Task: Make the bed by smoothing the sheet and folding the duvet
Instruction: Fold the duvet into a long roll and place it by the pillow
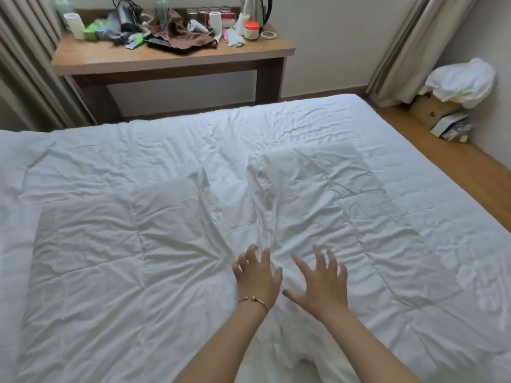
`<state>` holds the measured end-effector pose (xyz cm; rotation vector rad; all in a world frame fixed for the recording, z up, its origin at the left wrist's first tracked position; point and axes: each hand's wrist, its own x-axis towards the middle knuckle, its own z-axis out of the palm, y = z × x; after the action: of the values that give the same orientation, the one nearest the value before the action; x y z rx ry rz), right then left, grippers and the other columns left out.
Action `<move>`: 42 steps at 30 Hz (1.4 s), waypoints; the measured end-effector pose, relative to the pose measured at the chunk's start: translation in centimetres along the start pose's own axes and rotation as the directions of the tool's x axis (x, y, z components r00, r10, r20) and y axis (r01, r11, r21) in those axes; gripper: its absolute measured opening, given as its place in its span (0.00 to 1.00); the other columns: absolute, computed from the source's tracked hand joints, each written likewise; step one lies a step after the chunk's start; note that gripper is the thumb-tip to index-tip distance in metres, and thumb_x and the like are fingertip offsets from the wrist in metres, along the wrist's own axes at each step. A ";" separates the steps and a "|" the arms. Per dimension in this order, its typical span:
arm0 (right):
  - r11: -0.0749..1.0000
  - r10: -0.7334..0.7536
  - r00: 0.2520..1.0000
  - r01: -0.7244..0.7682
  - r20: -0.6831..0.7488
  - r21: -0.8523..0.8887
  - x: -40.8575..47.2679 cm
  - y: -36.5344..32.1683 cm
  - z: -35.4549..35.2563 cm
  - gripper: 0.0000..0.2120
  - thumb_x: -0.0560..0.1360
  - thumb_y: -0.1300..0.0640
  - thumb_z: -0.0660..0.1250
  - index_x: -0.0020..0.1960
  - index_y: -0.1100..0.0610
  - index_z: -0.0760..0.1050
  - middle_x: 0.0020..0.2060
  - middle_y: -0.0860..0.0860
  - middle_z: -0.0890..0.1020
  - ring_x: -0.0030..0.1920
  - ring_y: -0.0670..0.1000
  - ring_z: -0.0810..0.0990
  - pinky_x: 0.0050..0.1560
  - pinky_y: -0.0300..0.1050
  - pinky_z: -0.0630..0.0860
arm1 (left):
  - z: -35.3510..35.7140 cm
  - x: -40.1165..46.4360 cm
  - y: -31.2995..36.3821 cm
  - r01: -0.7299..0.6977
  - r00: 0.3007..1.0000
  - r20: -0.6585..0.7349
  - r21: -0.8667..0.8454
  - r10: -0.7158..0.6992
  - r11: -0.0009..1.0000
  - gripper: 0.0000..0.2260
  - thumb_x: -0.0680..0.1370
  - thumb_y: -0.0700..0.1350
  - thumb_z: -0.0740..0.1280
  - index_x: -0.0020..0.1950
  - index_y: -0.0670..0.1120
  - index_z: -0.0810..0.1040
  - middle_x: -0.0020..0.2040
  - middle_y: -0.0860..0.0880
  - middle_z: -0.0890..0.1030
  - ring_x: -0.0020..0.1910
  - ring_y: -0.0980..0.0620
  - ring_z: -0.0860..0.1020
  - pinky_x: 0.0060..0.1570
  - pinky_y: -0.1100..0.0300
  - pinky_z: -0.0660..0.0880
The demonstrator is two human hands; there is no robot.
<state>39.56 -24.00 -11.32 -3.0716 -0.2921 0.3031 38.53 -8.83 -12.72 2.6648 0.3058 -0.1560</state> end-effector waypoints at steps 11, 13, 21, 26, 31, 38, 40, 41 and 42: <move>0.887 -0.262 0.942 0.150 0.209 0.438 2.4 13.3 1.2 0.27 0.72 0.41 0.69 0.70 0.41 0.69 0.71 0.40 0.64 0.68 0.43 0.67 0.63 0.39 0.68 | 6.9 0.4 4.1 0.362 0.929 0.176 -0.624 -0.327 0.692 0.32 0.80 0.40 0.60 0.76 0.63 0.49 0.70 0.49 0.71 0.62 0.46 0.75 0.60 0.58 0.70; 0.916 -0.244 0.951 0.162 0.191 0.368 3.7 15.1 0.6 0.27 0.73 0.42 0.68 0.71 0.42 0.67 0.72 0.42 0.63 0.70 0.46 0.63 0.64 0.41 0.68 | 6.8 0.5 3.6 0.451 0.885 0.202 -0.594 -0.419 0.666 0.33 0.80 0.41 0.60 0.75 0.66 0.48 0.71 0.47 0.69 0.62 0.45 0.74 0.61 0.54 0.71; 0.969 -0.242 0.934 0.244 0.264 0.024 7.6 19.1 1.3 0.37 0.68 0.26 0.44 0.76 0.33 0.47 0.78 0.45 0.44 0.78 0.56 0.42 0.74 0.55 0.47 | 9.7 3.0 14.0 0.108 0.984 0.128 0.113 -0.122 0.988 0.29 0.75 0.72 0.50 0.74 0.70 0.48 0.79 0.49 0.43 0.76 0.37 0.41 0.65 0.30 0.39; 0.997 -0.082 0.992 0.081 0.097 0.017 9.6 23.9 1.6 0.30 0.69 0.27 0.52 0.70 0.31 0.63 0.75 0.45 0.63 0.73 0.58 0.61 0.62 0.56 0.59 | 12.8 4.8 13.3 0.169 0.918 0.317 0.226 -0.237 0.959 0.34 0.67 0.79 0.40 0.67 0.73 0.27 0.68 0.56 0.18 0.67 0.41 0.19 0.60 0.24 0.34; 0.978 0.183 0.968 -0.197 0.170 0.069 11.4 26.4 0.8 0.51 0.58 0.16 0.52 0.73 0.31 0.33 0.77 0.44 0.39 0.76 0.60 0.45 0.69 0.61 0.54 | 13.1 5.2 13.4 0.155 0.913 0.340 0.221 -0.225 0.963 0.35 0.67 0.79 0.40 0.67 0.72 0.27 0.67 0.55 0.17 0.66 0.41 0.18 0.60 0.24 0.35; 0.857 0.259 0.882 -0.398 0.394 0.327 15.7 30.6 -2.4 0.61 0.52 0.20 0.68 0.67 0.27 0.26 0.74 0.53 0.63 0.69 0.63 0.67 0.66 0.59 0.66 | 13.0 5.5 12.5 0.137 0.942 0.289 0.137 -0.172 0.981 0.35 0.67 0.80 0.45 0.68 0.74 0.30 0.70 0.57 0.20 0.69 0.43 0.21 0.61 0.23 0.35; 0.819 0.167 0.870 -0.384 0.463 0.426 16.4 30.9 -2.7 0.63 0.53 0.25 0.73 0.67 0.26 0.26 0.76 0.49 0.60 0.70 0.61 0.67 0.67 0.55 0.66 | 12.6 5.6 12.4 0.136 0.942 0.293 0.117 -0.165 0.984 0.35 0.67 0.80 0.46 0.67 0.75 0.31 0.71 0.57 0.21 0.71 0.42 0.24 0.62 0.23 0.36; 0.795 0.135 0.867 -0.384 0.479 0.470 16.5 30.7 -2.9 0.63 0.55 0.29 0.75 0.68 0.27 0.27 0.77 0.48 0.58 0.71 0.59 0.67 0.68 0.54 0.66 | 12.3 5.6 12.3 0.135 0.940 0.300 0.117 -0.164 0.984 0.36 0.67 0.80 0.46 0.67 0.75 0.30 0.71 0.57 0.22 0.71 0.42 0.25 0.62 0.23 0.37; 0.780 0.108 0.867 -0.377 0.486 0.499 16.5 30.6 -3.2 0.63 0.57 0.33 0.77 0.68 0.27 0.28 0.77 0.48 0.56 0.72 0.58 0.66 0.69 0.53 0.65 | 12.0 5.5 12.3 0.132 0.936 0.310 0.123 -0.165 0.984 0.36 0.66 0.80 0.47 0.67 0.75 0.30 0.71 0.57 0.22 0.72 0.41 0.25 0.63 0.23 0.38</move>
<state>61.68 -50.99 -13.10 -2.3870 0.1865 0.9084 46.05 -23.90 -19.13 2.6556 0.4017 -0.6596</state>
